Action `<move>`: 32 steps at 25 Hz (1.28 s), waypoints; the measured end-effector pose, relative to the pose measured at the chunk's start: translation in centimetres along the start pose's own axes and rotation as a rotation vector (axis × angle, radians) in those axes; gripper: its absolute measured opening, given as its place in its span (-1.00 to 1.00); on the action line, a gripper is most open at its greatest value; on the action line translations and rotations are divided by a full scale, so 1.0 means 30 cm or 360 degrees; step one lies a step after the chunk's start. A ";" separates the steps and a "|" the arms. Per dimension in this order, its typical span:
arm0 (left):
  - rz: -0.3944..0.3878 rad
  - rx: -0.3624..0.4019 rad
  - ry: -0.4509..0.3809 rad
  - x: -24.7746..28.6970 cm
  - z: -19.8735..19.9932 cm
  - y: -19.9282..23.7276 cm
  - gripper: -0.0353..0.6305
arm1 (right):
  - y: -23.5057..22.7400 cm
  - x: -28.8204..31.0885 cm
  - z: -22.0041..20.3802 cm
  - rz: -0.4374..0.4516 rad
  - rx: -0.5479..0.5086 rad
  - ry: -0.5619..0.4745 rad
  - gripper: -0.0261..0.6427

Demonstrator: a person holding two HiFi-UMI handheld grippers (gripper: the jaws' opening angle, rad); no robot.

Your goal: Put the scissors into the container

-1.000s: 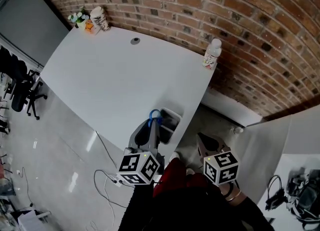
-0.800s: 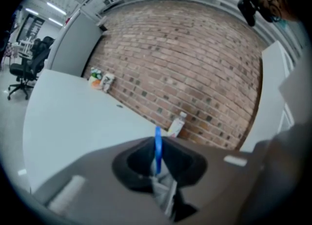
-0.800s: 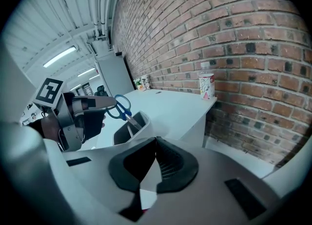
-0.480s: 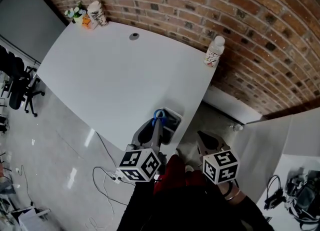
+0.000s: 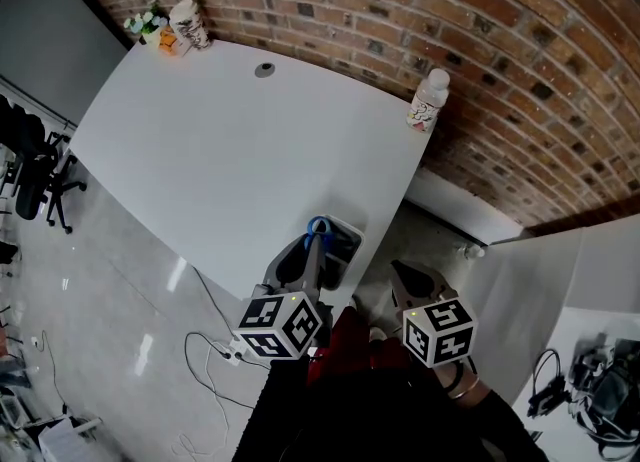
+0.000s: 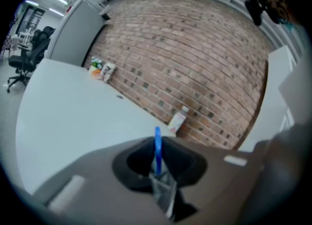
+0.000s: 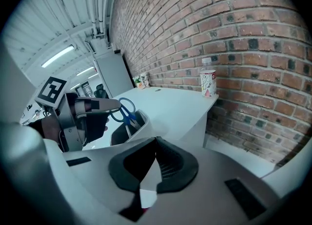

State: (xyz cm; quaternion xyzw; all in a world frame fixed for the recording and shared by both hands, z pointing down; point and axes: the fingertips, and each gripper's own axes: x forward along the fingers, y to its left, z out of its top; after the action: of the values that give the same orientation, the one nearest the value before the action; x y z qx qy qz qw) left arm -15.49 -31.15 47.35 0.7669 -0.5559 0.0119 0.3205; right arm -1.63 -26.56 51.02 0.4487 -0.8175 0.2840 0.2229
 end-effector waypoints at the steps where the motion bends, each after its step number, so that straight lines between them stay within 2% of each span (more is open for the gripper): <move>1: 0.0005 0.0001 0.0001 0.002 0.001 0.003 -0.76 | 0.000 0.002 0.001 0.0002 0.0000 0.0002 -0.90; 21: 0.0071 0.0086 0.0054 0.041 0.008 0.073 -0.67 | 0.010 0.041 0.004 0.0025 -0.0003 0.0038 -0.90; 32: 0.0101 0.0026 0.0064 0.039 -0.015 0.129 -0.51 | 0.018 0.044 -0.006 0.0014 -0.0007 0.0055 -0.90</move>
State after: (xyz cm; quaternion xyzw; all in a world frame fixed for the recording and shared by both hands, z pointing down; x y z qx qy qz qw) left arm -18.23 -32.59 49.98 0.7511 -0.5732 0.0421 0.3249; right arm -2.74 -27.01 51.83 0.4397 -0.8162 0.2907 0.2367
